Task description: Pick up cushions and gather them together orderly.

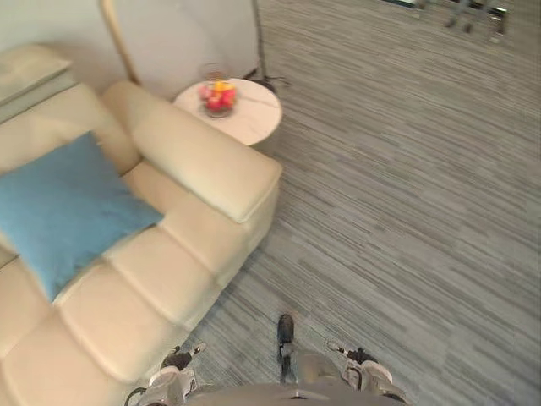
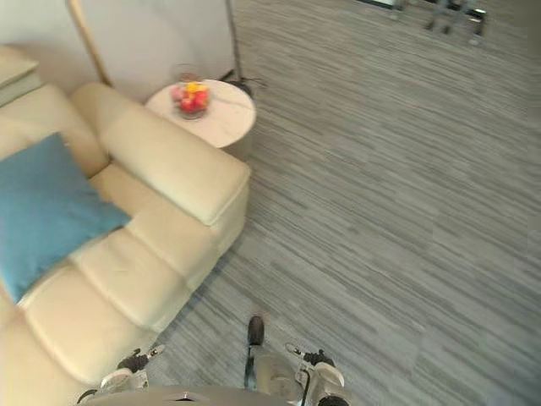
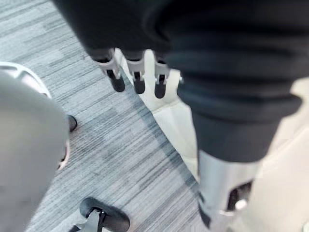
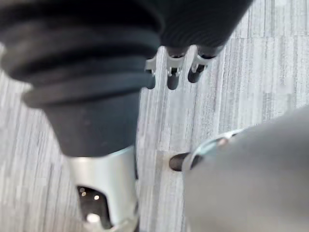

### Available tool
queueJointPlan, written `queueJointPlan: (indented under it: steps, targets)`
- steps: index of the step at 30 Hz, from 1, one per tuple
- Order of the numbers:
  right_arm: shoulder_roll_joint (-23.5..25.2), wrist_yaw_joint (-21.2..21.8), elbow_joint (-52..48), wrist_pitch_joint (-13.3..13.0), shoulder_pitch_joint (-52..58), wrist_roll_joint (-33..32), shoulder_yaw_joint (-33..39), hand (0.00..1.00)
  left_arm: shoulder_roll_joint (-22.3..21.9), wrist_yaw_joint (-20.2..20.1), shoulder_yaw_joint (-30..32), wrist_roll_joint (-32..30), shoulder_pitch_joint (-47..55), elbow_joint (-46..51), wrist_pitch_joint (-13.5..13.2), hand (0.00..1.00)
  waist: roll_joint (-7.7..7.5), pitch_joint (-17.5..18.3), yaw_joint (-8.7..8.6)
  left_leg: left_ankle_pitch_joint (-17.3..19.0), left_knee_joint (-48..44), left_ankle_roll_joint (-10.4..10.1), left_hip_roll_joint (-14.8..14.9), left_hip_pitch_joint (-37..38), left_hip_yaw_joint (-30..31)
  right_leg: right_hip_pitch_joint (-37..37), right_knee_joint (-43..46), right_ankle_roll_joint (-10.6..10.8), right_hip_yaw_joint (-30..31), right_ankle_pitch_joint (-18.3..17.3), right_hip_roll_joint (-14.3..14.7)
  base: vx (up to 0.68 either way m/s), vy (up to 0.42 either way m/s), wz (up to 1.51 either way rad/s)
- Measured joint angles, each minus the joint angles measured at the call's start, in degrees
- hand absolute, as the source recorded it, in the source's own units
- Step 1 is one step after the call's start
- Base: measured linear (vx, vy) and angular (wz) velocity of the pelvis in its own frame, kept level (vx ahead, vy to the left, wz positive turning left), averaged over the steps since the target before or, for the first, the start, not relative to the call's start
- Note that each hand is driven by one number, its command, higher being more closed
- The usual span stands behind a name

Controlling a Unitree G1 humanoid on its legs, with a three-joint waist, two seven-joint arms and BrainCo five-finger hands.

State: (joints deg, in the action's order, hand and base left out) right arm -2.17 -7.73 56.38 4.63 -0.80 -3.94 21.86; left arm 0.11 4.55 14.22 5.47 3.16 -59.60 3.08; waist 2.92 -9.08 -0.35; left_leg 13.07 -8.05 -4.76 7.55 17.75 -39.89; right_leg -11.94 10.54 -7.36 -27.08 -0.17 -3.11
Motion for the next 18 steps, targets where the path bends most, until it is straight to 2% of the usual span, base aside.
queueJointPlan:
  steps: [1,2,3,4,6,8,9,10,11,12,13,14,16,18]
  targets:
    - [-0.3,0.0,0.1,0.0,-0.1,0.3,-0.7,0.00,0.1,0.0,-0.5,0.0,0.2,0.0,0.0,0.00,0.24,0.2,0.02,0.0,-0.1,0.0,0.2,0.2,-0.2,0.0,1.1,-0.4,-2.9,-1.2,-0.6,0.17,-0.146,-1.12]
    - [-0.7,0.0,0.4,0.0,-0.6,1.6,-1.4,0.00,0.0,0.0,-1.1,0.0,0.5,0.0,-0.1,0.00,1.05,0.7,0.04,0.0,-0.2,0.0,0.8,0.3,-1.1,0.0,3.5,-0.5,-10.0,-3.9,-2.3,0.22,-0.144,-1.07]
    - [-0.8,0.0,0.4,0.0,-1.1,2.2,-1.3,0.00,-0.1,0.0,-1.7,0.0,0.4,0.0,-0.1,0.00,1.13,0.9,0.22,0.0,-0.1,0.0,1.1,0.3,-2.3,0.0,6.0,-0.2,-15.5,-5.9,-4.2,0.27,-0.182,-1.52]
    - [-1.0,0.0,0.9,0.1,-1.8,2.2,-1.1,0.00,0.4,0.0,-2.9,0.0,-0.1,-0.4,-0.1,0.00,1.12,0.6,0.46,0.0,0.3,0.0,0.9,1.1,-3.1,-0.5,6.7,0.4,-16.5,-5.3,-4.0,0.21,-0.157,-1.30]
    - [-1.6,0.1,0.9,0.1,-1.7,2.1,-1.0,0.00,0.5,-0.1,-3.8,0.0,-0.4,-0.9,-0.1,0.00,1.36,0.4,0.38,-0.3,0.3,0.5,0.9,1.2,-2.8,-1.5,6.4,0.2,-14.3,-4.6,-2.7,0.14,-0.136,-0.90]
    - [-1.8,0.0,1.4,0.2,-1.8,2.1,-1.0,0.00,0.5,-0.5,-5.4,0.0,-1.8,-2.1,0.0,0.00,1.35,0.3,-0.07,-2.1,0.0,1.3,0.7,1.8,-2.6,-1.8,5.3,0.3,-10.6,-4.8,-0.3,0.17,-0.134,-0.84]
    - [-2.1,0.0,1.8,0.1,-1.9,2.1,-0.9,0.00,0.5,-0.5,-5.4,0.0,-2.1,-2.1,0.1,0.00,1.18,0.3,-0.27,-3.6,-2.6,-0.9,1.2,1.8,-2.6,-1.4,5.0,0.5,-9.3,-5.1,0.5,0.11,-0.076,-0.57]
    - [-2.1,0.0,2.2,0.1,-2.0,2.1,-1.0,0.00,0.5,-0.5,-5.4,-0.1,-2.3,-2.1,0.1,0.00,1.01,0.2,-0.26,-3.7,-6.4,-1.0,2.3,1.0,-2.5,-0.8,4.2,0.6,-8.9,-5.0,0.8,0.08,-0.084,-0.58]
    - [-2.2,0.0,3.1,0.1,-2.1,2.1,-1.0,0.00,0.5,-0.5,-5.5,-0.1,-2.4,-1.9,0.1,0.00,0.75,0.1,-0.21,-4.2,-15.5,-1.0,5.2,-1.4,-2.3,0.6,2.0,1.4,-7.8,-4.5,1.8,0.06,-0.086,-0.66]
    - [-2.4,-0.1,3.5,0.2,-2.3,2.1,-1.2,0.00,0.4,-0.5,-5.9,0.0,-2.4,-1.6,0.0,0.00,0.81,-0.1,-0.08,-3.6,-24.0,-0.3,7.6,-4.6,0.3,2.0,-0.3,1.8,-6.0,-4.1,2.8,0.04,-0.063,-0.67]
    - [-2.5,-0.1,3.7,0.2,-2.3,2.1,-1.2,0.00,0.2,-0.5,-5.9,0.0,-2.4,-1.6,-0.1,0.00,0.90,-0.2,0.00,-2.4,-26.7,-0.4,7.7,-6.5,2.8,2.5,-1.3,2.1,-4.6,-3.9,3.5,0.06,-0.041,-0.79]
    - [-3.0,-0.2,5.2,0.3,-2.9,2.1,-1.1,0.00,0.5,-0.5,-5.8,0.1,-2.3,-0.6,-0.2,0.00,0.75,-1.1,0.24,1.8,-29.4,-0.9,6.2,-11.2,10.7,4.6,-4.0,3.2,-2.3,-3.1,4.7,0.05,-0.015,-0.64]
    - [-3.0,-0.4,5.9,0.6,-2.7,2.1,-0.6,0.00,0.9,-0.6,-5.9,0.8,-1.6,0.7,-0.7,0.00,0.26,-1.5,0.77,4.4,-27.0,-0.7,5.6,-14.5,14.3,6.9,-6.2,3.4,0.0,-3.0,5.6,0.06,0.007,-0.66]
    - [-3.0,-0.4,5.8,0.7,-2.0,2.1,0.9,0.00,1.1,-0.6,-5.7,1.2,-1.5,1.7,-1.0,0.00,-0.25,-1.7,1.66,5.0,-21.5,-0.4,5.5,-18.3,18.0,8.3,-7.6,3.8,3.0,-2.8,6.1,0.06,0.031,-0.72]
